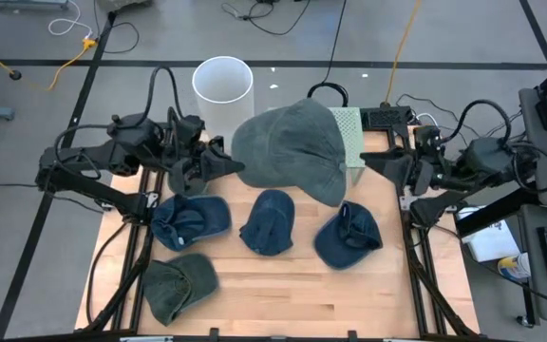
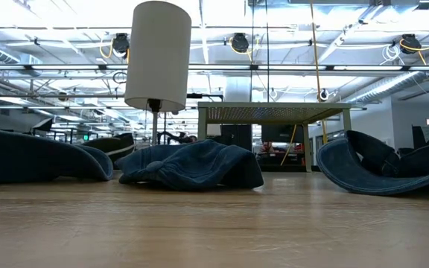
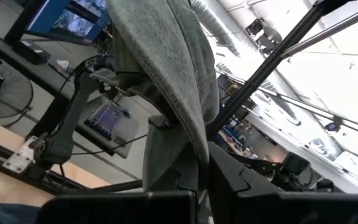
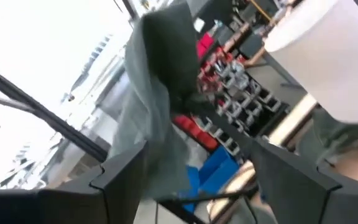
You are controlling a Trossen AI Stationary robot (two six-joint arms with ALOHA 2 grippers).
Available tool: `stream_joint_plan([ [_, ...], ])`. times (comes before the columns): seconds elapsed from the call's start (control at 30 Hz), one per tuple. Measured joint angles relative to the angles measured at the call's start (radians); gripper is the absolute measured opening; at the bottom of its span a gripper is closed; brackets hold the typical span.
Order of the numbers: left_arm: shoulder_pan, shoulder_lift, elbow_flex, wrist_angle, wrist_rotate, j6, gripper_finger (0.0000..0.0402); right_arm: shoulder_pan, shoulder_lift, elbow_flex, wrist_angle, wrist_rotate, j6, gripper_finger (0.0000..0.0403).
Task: Pick & Place hat
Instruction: Put the bottom right green cap on the shelf
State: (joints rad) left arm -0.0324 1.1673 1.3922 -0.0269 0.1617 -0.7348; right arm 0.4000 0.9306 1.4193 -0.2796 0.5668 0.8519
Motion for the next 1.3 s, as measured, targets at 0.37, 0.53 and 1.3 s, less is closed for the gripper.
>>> stream_joint_plan([
  [0.37, 0.000, 0.024, 0.001, -0.001, 0.008, -0.004, 0.0008, -0.093, 0.110, 0.000, 0.173, -0.233, 0.029, 0.0274],
  [0.53, 0.000, 0.024, 0.001, -0.002, 0.007, -0.005, 0.0008, -0.095, 0.118, 0.000, 0.196, -0.258, 0.062, 0.0263],
  [1.3, 0.002, 0.023, 0.001, -0.078, -0.025, 0.072, 0.0131, -0.094, 0.092, 0.000, 0.191, -0.337, 0.163, 0.0016],
])
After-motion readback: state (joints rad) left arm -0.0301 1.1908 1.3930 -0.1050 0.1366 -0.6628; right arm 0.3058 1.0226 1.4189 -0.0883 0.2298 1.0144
